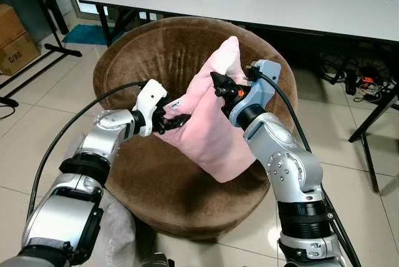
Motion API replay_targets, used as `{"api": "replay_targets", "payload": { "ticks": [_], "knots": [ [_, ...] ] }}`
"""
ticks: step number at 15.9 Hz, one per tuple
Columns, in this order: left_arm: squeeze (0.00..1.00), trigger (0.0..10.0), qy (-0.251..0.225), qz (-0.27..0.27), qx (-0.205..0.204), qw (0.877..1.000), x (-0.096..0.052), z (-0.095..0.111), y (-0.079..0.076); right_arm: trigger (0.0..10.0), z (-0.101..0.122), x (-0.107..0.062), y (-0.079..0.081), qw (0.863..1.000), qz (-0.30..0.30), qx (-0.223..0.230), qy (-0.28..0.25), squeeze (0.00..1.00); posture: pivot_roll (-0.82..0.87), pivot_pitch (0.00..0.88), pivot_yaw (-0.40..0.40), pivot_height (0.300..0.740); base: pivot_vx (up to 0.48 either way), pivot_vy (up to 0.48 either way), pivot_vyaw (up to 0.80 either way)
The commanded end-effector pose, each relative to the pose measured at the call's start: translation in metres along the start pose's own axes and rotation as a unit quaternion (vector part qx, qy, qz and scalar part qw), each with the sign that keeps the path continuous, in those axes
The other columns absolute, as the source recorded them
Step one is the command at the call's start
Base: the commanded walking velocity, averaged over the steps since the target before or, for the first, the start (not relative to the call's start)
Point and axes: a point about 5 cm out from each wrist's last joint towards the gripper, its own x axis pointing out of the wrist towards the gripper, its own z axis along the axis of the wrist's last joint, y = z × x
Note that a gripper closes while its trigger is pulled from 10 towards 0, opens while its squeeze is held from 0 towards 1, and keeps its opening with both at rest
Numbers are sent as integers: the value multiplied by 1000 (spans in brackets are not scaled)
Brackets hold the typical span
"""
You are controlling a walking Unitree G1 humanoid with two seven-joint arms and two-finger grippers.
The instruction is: Move the pillow to the sofa from floor
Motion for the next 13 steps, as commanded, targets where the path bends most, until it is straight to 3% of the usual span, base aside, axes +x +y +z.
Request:
{"api": "replay_targets", "payload": {
  "ticks": [1,13],
  "knots": [
    [0,0,37,0,1,999,-1,-13,-2,10000,26,-1,16,998,39,-3,-58,0,90,0,-14,740,0,0,0],
    [0,0,46,34,14,998,-6,-20,5,10000,23,0,10,998,26,1,-52,0,91,0,-23,740,0,0,0]
  ]
}}
